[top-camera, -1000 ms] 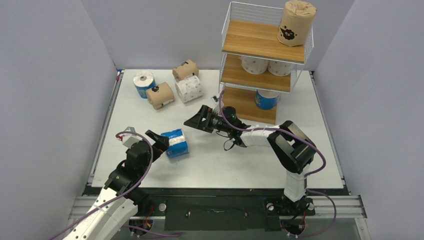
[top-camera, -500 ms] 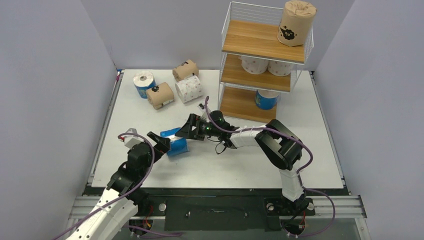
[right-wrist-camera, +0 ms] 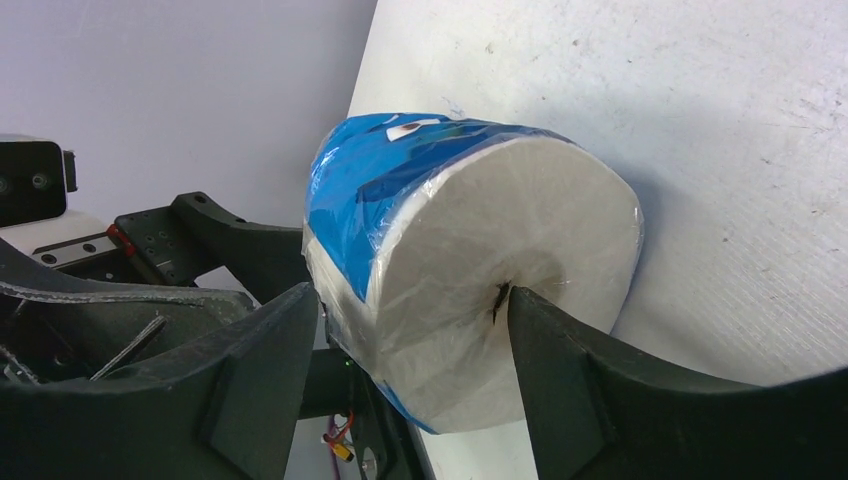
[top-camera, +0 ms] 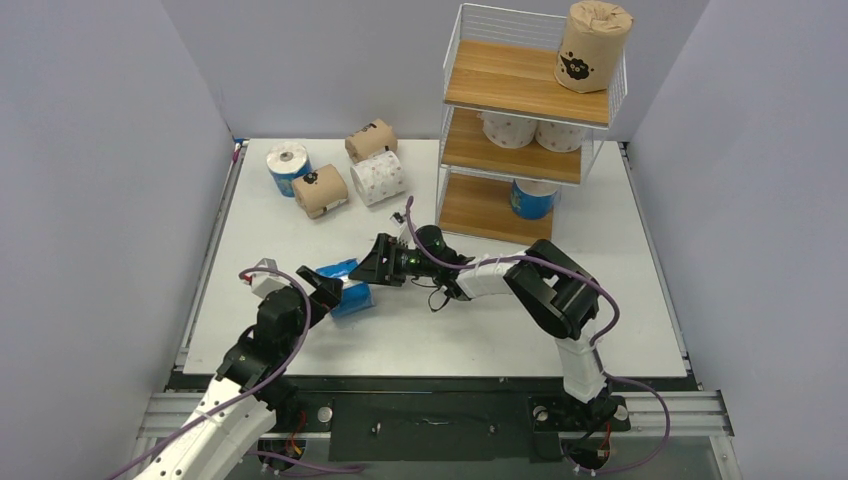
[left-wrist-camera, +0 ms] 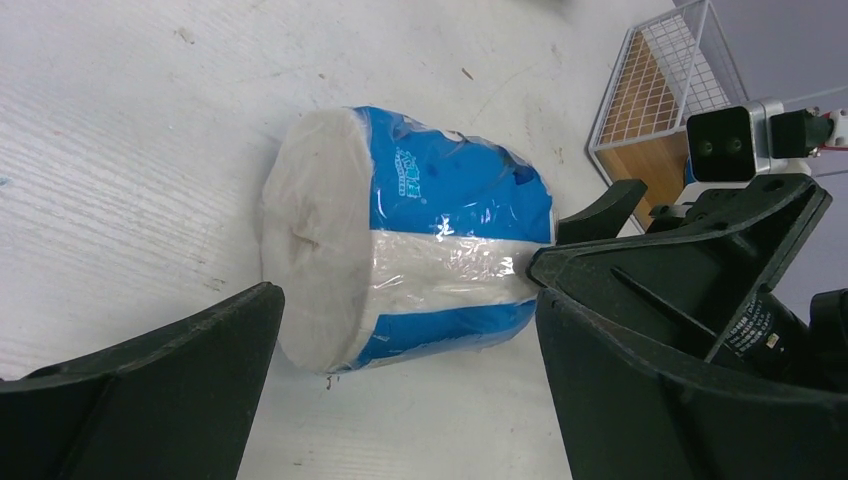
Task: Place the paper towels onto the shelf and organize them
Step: Adjust the paper towel at the center of the board.
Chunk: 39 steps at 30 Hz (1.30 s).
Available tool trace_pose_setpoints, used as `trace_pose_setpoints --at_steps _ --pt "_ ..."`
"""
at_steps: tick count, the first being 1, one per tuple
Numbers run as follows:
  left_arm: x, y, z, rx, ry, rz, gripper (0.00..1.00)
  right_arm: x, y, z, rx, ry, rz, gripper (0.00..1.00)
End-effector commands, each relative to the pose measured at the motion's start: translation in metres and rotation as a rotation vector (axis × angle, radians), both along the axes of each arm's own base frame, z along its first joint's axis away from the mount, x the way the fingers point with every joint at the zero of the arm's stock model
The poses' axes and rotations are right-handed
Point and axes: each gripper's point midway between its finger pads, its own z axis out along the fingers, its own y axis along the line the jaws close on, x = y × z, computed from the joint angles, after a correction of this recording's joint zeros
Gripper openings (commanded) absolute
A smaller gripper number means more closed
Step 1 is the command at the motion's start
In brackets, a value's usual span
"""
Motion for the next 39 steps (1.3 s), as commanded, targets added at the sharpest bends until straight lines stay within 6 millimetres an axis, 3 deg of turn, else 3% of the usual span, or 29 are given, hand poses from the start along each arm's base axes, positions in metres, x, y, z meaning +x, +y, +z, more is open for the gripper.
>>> trace_pose_setpoints --at_steps 1,4,8,20,27,31,34,36,39 --pt "0.005 -0.006 0.009 -0.032 -0.045 -0.015 0.95 -0.006 0.014 0.023 0.104 -0.037 0.056 0.67" --pt "0.005 -0.006 0.008 -0.036 -0.045 -0.016 0.94 -0.01 0.016 0.021 0.102 -0.02 0.076 0.72" --pt "0.007 -0.008 0.008 -0.041 -0.053 -0.021 0.92 -0.015 0.015 0.016 0.059 -0.025 0.106 0.68" --pt "0.011 -0.017 0.005 -0.058 -0.059 -0.057 0.87 -0.029 0.016 0.026 0.098 -0.021 0.178 0.46" --pt "0.012 -0.024 0.006 -0.079 -0.061 -0.081 0.85 -0.033 0.014 0.039 0.144 -0.023 0.196 0.2" --pt "0.012 -0.022 0.019 -0.085 -0.09 -0.074 0.85 -0.027 -0.007 0.048 0.143 -0.038 0.142 0.13" --pt "0.013 -0.017 0.04 -0.077 -0.135 -0.06 0.87 -0.022 -0.03 0.054 0.121 -0.062 0.087 0.09" --pt "0.012 -0.013 0.05 -0.065 -0.155 -0.05 0.88 -0.018 -0.05 0.053 0.045 -0.11 0.039 0.07" --pt "0.012 -0.007 0.06 -0.042 -0.174 -0.035 0.89 -0.02 -0.091 0.038 -0.282 -0.258 -0.024 0.06"
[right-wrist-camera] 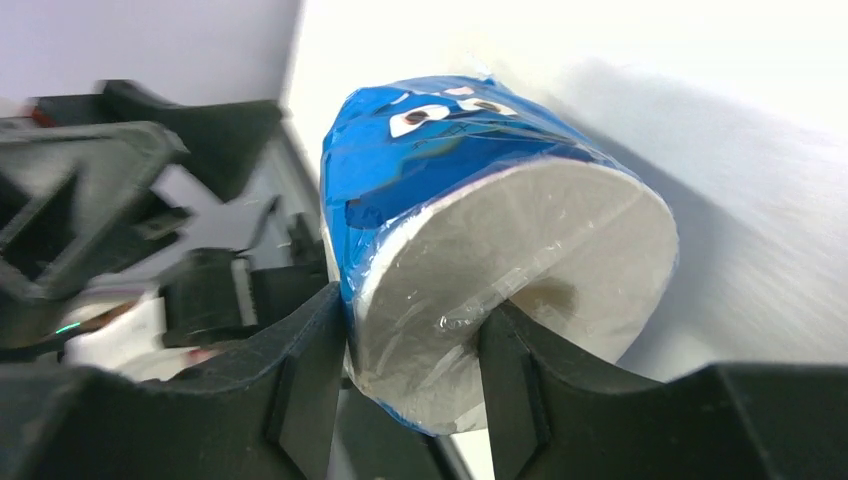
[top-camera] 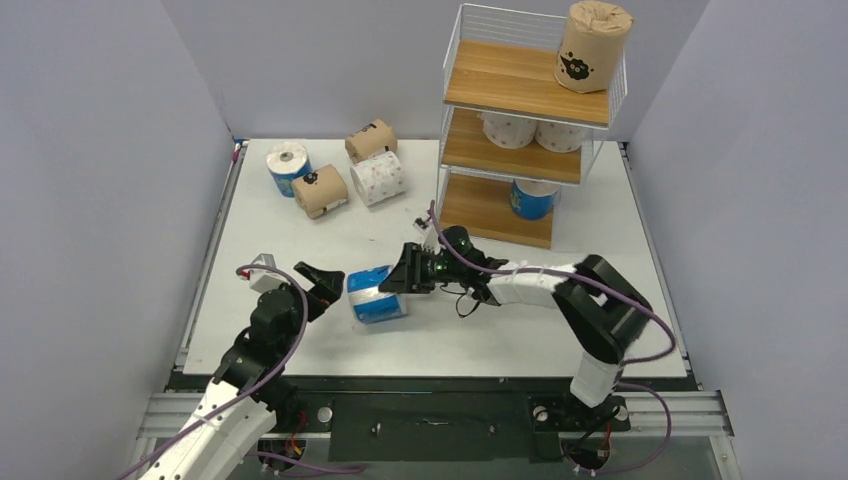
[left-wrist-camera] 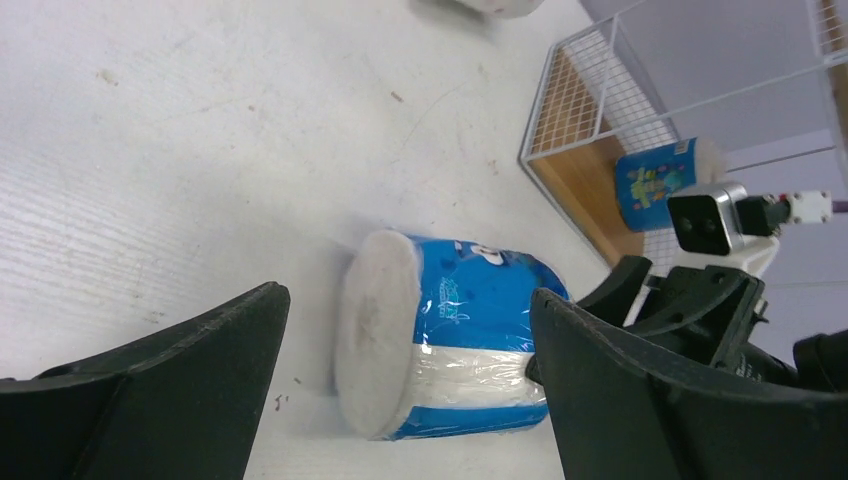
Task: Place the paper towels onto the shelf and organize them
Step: Adjust the paper towel at the center of the board.
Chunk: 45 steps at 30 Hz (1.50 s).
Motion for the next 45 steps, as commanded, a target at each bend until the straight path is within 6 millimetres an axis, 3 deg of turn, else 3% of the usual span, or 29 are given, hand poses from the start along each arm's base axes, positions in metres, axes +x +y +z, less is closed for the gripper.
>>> trace_pose_setpoints --at_steps 1,2,3,4,5,6,9,13,17,23,27,34,41,45 --pt "0.006 0.006 0.049 0.016 -0.112 0.019 0.9 0.0 -0.058 0.017 -0.353 -0.279 -0.044 0.05" --pt "0.007 0.007 0.051 0.02 -0.116 0.02 0.9 0.007 -0.067 0.032 -0.428 -0.398 -0.083 0.05" --pt "0.008 0.007 0.054 0.025 -0.12 0.021 0.9 -0.001 -0.085 0.022 -0.536 -0.387 -0.07 0.05" --pt "0.009 0.006 0.054 0.026 -0.122 0.02 0.9 0.005 -0.096 0.035 -0.597 -0.468 -0.111 0.05" --pt "0.011 0.004 0.054 0.025 -0.121 0.014 0.9 -0.002 -0.111 0.03 -0.676 -0.461 -0.102 0.05" --pt "0.013 0.002 0.051 0.029 -0.107 0.008 0.9 0.004 -0.124 0.039 -0.737 -0.517 -0.153 0.05" --pt "0.017 -0.009 0.045 0.001 -0.092 -0.023 0.9 0.005 -0.166 0.039 -0.939 -0.562 -0.217 0.05" --pt "0.021 -0.02 0.03 -0.03 -0.057 -0.055 0.9 -0.003 -0.192 0.039 -1.112 -0.622 -0.231 0.05" --pt "0.023 -0.028 0.019 -0.051 -0.031 -0.076 0.9 -0.008 -0.2 0.027 -1.238 -0.65 -0.212 0.06" --pt "0.026 -0.038 0.013 -0.065 -0.009 -0.111 0.9 -0.007 -0.194 0.024 -1.283 -0.671 -0.216 0.11" --pt "0.027 -0.041 0.009 -0.066 0.0 -0.125 0.9 -0.006 -0.193 0.028 -1.278 -0.672 -0.225 0.22" --pt "0.028 -0.046 0.005 -0.081 -0.001 -0.144 0.91 -0.013 -0.19 0.037 -1.215 -0.646 -0.232 0.56" --pt "0.029 -0.053 0.001 -0.085 0.014 -0.174 0.93 -0.019 -0.19 0.05 -1.118 -0.609 -0.27 0.65" --pt "0.03 -0.053 0.001 -0.085 0.015 -0.174 0.94 -0.007 -0.21 0.056 -1.002 -0.513 -0.434 0.65"
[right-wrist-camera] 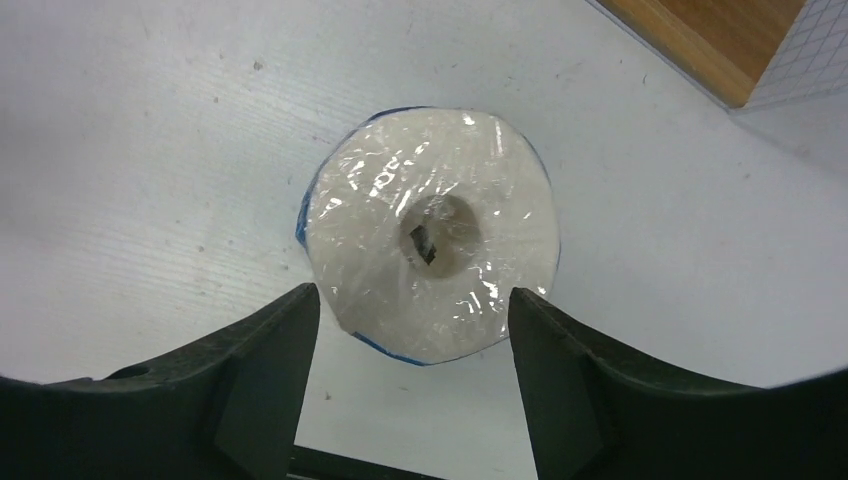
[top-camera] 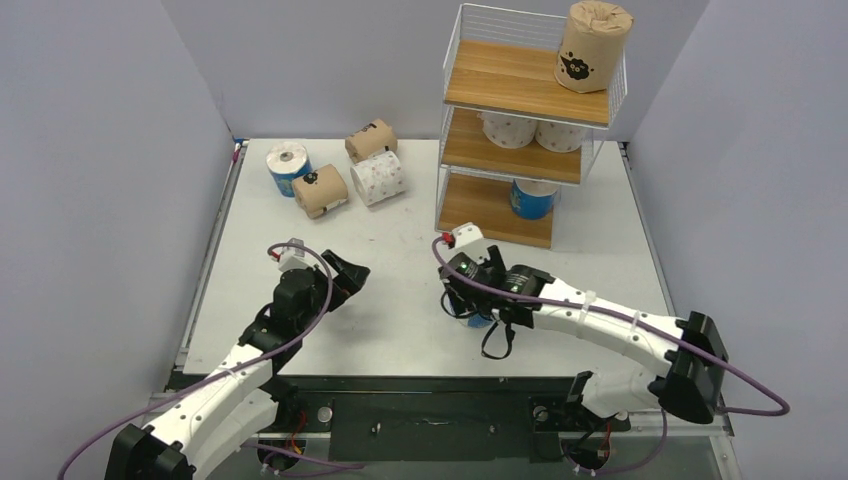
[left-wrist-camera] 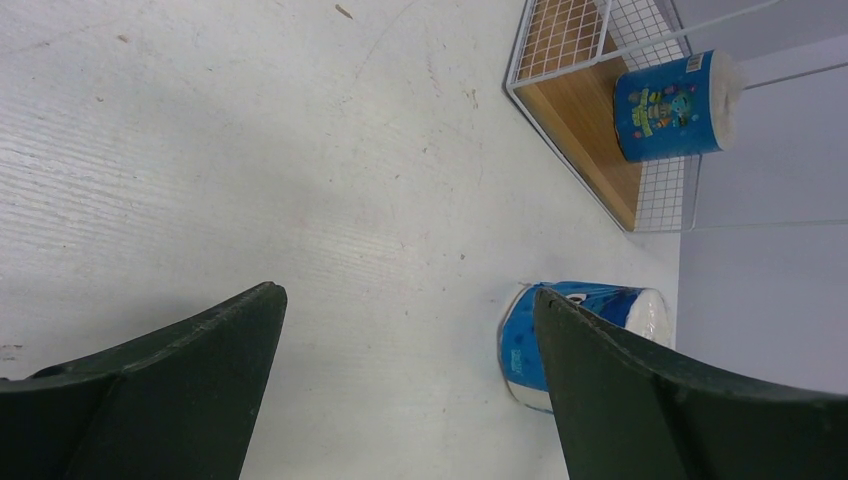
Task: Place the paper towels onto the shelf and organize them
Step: Adjust the paper towel at the center of the board, then pick up the paper towel from the center of the board.
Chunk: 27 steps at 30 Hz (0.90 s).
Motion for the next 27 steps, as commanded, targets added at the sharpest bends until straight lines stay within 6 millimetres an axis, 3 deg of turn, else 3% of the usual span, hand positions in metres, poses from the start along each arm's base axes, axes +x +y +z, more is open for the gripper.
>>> trace_pose_setpoints --at_steps 1,8,12,18,27 --pt "0.006 -0.007 0.015 -0.033 -0.055 -0.016 0.94 0.017 -0.024 0.018 0.268 -0.026 -0.188 0.64" --pt "0.008 -0.013 0.011 -0.043 -0.041 -0.03 0.94 0.026 -0.042 -0.01 0.535 0.054 -0.376 0.65" --pt "0.009 -0.019 0.006 -0.041 -0.017 -0.043 0.94 0.029 -0.041 -0.009 0.677 0.037 -0.448 0.71" --pt "0.005 -0.029 0.001 -0.03 -0.006 -0.065 0.94 0.032 -0.054 -0.028 0.64 0.051 -0.511 0.71" --pt "0.002 -0.038 -0.004 -0.011 0.002 -0.081 0.94 0.033 -0.049 -0.043 0.655 0.108 -0.522 0.65"
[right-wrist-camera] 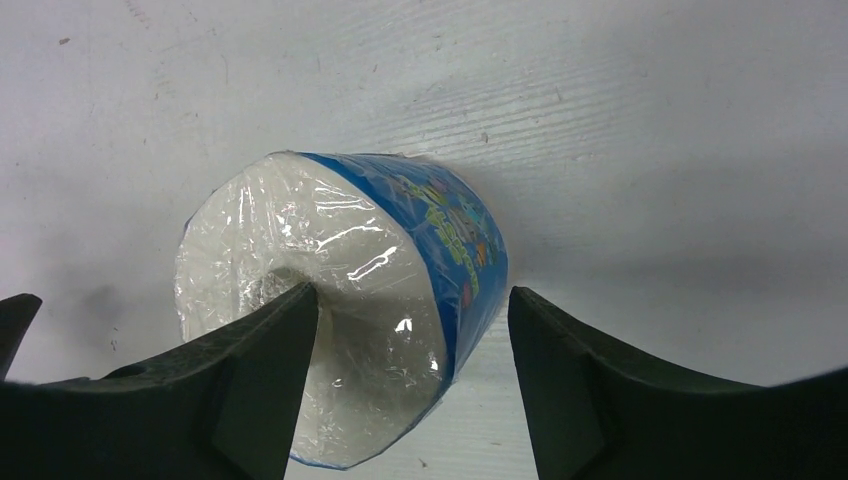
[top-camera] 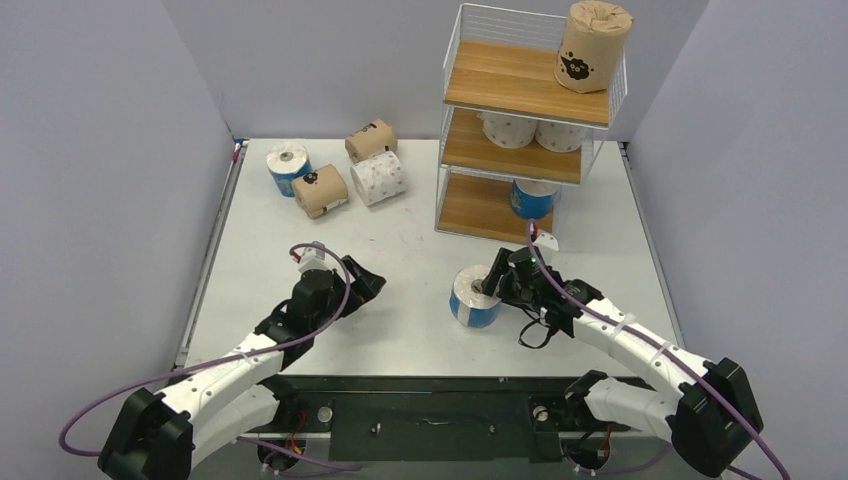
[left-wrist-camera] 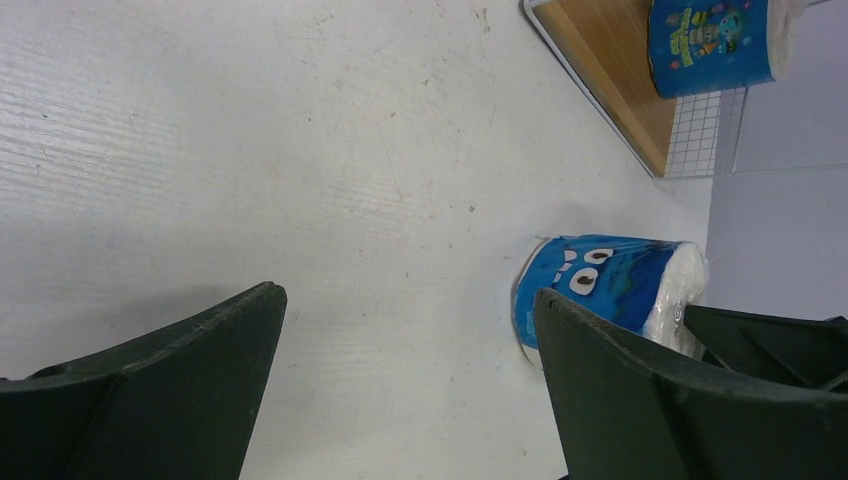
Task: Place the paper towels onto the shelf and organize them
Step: Pick up the paper towel from the center of the board.
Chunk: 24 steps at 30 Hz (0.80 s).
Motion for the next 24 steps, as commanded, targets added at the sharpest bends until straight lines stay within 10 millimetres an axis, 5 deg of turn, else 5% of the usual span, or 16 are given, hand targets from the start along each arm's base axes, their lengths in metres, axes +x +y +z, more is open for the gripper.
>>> trace_pose_setpoints --at_steps 1,6,11,24 --pt "0.01 -0.008 0.02 -0.028 -0.066 0.004 0.94 0.006 0.008 0.002 0.045 -0.008 0.0 0.65" --pt "0.009 -0.011 0.019 -0.021 -0.069 -0.002 0.94 0.004 0.007 -0.005 0.026 0.015 0.015 0.63" --pt "0.008 -0.016 0.014 -0.019 -0.056 -0.011 0.94 0.003 0.009 -0.01 0.033 0.026 0.013 0.45" --pt "0.005 -0.015 0.009 -0.011 -0.057 -0.01 0.94 0.021 -0.029 0.036 0.07 -0.102 -0.164 0.28"
